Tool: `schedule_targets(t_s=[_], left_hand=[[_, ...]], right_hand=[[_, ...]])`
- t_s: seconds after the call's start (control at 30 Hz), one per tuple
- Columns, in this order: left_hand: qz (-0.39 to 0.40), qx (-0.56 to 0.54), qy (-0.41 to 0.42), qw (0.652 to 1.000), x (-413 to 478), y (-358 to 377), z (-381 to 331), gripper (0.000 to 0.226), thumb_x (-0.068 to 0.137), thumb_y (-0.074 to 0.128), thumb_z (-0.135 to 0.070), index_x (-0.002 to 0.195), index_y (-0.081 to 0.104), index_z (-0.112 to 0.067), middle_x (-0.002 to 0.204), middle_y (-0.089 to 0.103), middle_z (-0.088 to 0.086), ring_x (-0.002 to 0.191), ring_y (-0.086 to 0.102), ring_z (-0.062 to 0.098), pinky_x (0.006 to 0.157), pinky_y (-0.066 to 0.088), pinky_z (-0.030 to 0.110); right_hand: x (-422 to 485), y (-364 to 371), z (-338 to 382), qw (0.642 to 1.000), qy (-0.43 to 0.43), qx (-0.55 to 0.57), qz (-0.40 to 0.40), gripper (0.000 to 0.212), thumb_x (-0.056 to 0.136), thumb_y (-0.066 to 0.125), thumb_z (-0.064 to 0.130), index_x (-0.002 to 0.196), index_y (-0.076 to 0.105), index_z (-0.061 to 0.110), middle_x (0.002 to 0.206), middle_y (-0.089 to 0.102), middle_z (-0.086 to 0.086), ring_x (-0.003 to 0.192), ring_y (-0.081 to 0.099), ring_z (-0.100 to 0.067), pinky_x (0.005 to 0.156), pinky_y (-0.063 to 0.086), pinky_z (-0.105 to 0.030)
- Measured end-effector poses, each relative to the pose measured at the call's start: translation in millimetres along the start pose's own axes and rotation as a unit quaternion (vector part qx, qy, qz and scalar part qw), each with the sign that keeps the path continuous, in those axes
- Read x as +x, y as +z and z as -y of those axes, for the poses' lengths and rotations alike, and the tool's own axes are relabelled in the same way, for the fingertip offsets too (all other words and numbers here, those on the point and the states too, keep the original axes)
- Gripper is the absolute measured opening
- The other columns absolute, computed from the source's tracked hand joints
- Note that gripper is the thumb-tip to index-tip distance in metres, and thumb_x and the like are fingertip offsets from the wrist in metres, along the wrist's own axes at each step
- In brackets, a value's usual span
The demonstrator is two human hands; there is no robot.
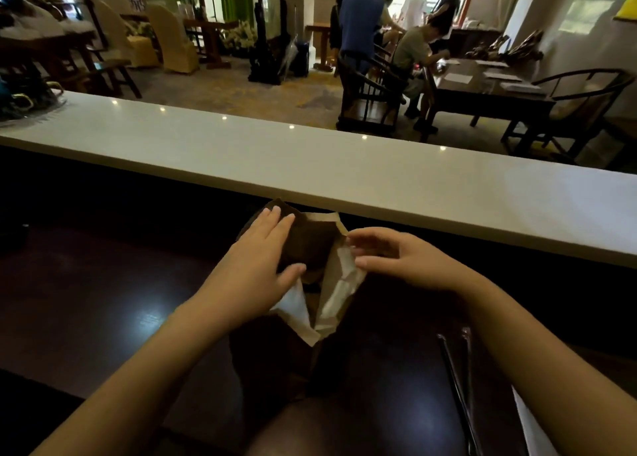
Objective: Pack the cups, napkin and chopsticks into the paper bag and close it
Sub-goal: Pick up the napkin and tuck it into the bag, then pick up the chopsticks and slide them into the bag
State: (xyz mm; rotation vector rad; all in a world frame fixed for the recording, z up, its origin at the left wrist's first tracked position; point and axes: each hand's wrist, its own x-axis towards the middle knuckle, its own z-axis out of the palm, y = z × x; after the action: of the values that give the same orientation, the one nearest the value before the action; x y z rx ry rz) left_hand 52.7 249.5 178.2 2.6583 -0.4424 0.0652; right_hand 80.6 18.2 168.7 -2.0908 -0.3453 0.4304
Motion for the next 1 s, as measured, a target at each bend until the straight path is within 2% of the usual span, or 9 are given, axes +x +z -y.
schedule_targets(t_s=[0.1, 0.17, 0.3, 0.47, 0.6, 0.67, 0.77, 0.87, 1.0], left_hand=[[-0.093, -0.060, 0.056, 0.992, 14.3, 17.8, -44.5, 0.051, 0.089, 0.051, -0.025, 0.137, 0.034, -0.017, 0.145, 0.039, 0.002, 0.136, 0.030, 0.015, 0.106, 0.021, 0.021], [-0.098, -0.088, 0.084, 0.988, 26.9, 41.1, -76.3, 0.042, 0.089, 0.051, -0.021, 0.130, 0.045, -0.015, 0.133, 0.053, 0.003, 0.128, 0.041, 0.018, 0.103, 0.028, 0.021], [0.046, -0.138, 0.056, 0.988, 47.9, 120.6, -129.6, 0.035, 0.084, 0.052, -0.016, 0.119, 0.056, -0.012, 0.117, 0.063, 0.009, 0.111, 0.056, 0.024, 0.095, 0.043, 0.033], [0.236, -0.142, -0.075, 0.958, 48.3, 226.6, -153.1, 0.029, 0.082, 0.050, -0.011, 0.107, 0.063, -0.007, 0.113, 0.066, 0.016, 0.102, 0.062, 0.031, 0.088, 0.050, 0.034], [0.309, -0.155, -0.124, 0.930, 37.5, 278.0, -156.6, 0.029, 0.085, 0.045, -0.010, 0.109, 0.059, -0.002, 0.114, 0.064, 0.021, 0.102, 0.061, 0.035, 0.086, 0.050, 0.035], [0.320, -0.156, -0.139, 0.924, 35.2, 294.3, -158.8, 0.030, 0.083, 0.045, -0.006, 0.109, 0.058, 0.001, 0.114, 0.063, 0.024, 0.104, 0.061, 0.036, 0.088, 0.051, 0.039], [0.298, -0.184, -0.167, 0.922, 33.9, 311.0, -163.4, 0.029, 0.079, 0.048, -0.003, 0.105, 0.059, 0.003, 0.108, 0.066, 0.025, 0.099, 0.063, 0.036, 0.084, 0.051, 0.038], [0.284, -0.276, -0.229, 0.889, 33.6, 315.9, -170.0, 0.030, 0.082, 0.050, -0.001, 0.110, 0.051, -0.008, 0.087, 0.063, 0.018, 0.086, 0.062, 0.032, 0.085, 0.051, 0.041], [0.300, -0.372, -0.267, 0.837, 33.2, 317.6, -172.1, 0.019, 0.091, 0.039, 0.001, 0.076, 0.045, -0.009, 0.070, 0.049, 0.009, 0.066, 0.051, 0.022, 0.068, 0.049, 0.035]], right_hand=[[-33.9, -30.2, -29.8, 0.986, 0.024, 0.121, -0.110, 0.021, 0.090, 0.056, 0.013, 0.110, 0.063, 0.013, 0.105, 0.069, -0.007, 0.088, 0.069, -0.009, 0.072, 0.056, -0.018], [-55.7, -46.5, -62.1, 0.974, 0.079, 0.136, -0.164, 0.016, 0.091, 0.053, 0.011, 0.104, 0.063, 0.007, 0.095, 0.068, -0.012, 0.076, 0.067, -0.015, 0.066, 0.058, -0.021], [-99.9, -48.4, -137.4, 0.950, 0.228, 0.069, -0.201, 0.022, 0.090, 0.055, 0.011, 0.105, 0.062, -0.005, 0.081, 0.064, -0.009, 0.066, 0.059, -0.015, 0.053, 0.049, -0.017], [-130.0, -4.0, -201.5, 0.920, 0.347, -0.133, -0.128, 0.026, 0.088, 0.059, 0.024, 0.075, 0.065, 0.002, 0.082, 0.062, -0.022, 0.075, 0.060, -0.026, 0.065, 0.041, -0.033], [-138.0, 41.4, -228.8, 0.889, 0.414, -0.151, -0.127, 0.054, 0.082, 0.064, 0.037, 0.121, 0.048, 0.003, 0.122, 0.058, -0.018, 0.111, 0.057, -0.032, 0.086, 0.047, -0.036], [-136.0, 58.0, -234.5, 0.880, 0.416, -0.167, -0.154, 0.063, 0.082, 0.064, 0.034, 0.129, 0.036, 0.004, 0.129, 0.052, -0.018, 0.117, 0.054, -0.035, 0.090, 0.046, -0.039], [-129.8, 73.3, -237.7, 0.876, 0.396, -0.210, -0.177, 0.046, 0.090, 0.051, 0.017, 0.130, 0.034, 0.003, 0.132, 0.050, -0.019, 0.119, 0.052, -0.036, 0.091, 0.044, -0.041], [-130.0, 80.1, -242.0, 0.879, 0.383, -0.205, -0.198, 0.033, 0.093, 0.039, 0.008, 0.126, 0.038, 0.002, 0.131, 0.051, -0.020, 0.118, 0.053, -0.035, 0.092, 0.044, -0.041], [-141.8, 76.6, -246.8, 0.907, 0.344, -0.110, -0.214, 0.023, 0.085, 0.054, 0.014, 0.105, 0.044, 0.006, 0.116, 0.057, -0.021, 0.105, 0.057, -0.037, 0.079, 0.045, -0.038]])
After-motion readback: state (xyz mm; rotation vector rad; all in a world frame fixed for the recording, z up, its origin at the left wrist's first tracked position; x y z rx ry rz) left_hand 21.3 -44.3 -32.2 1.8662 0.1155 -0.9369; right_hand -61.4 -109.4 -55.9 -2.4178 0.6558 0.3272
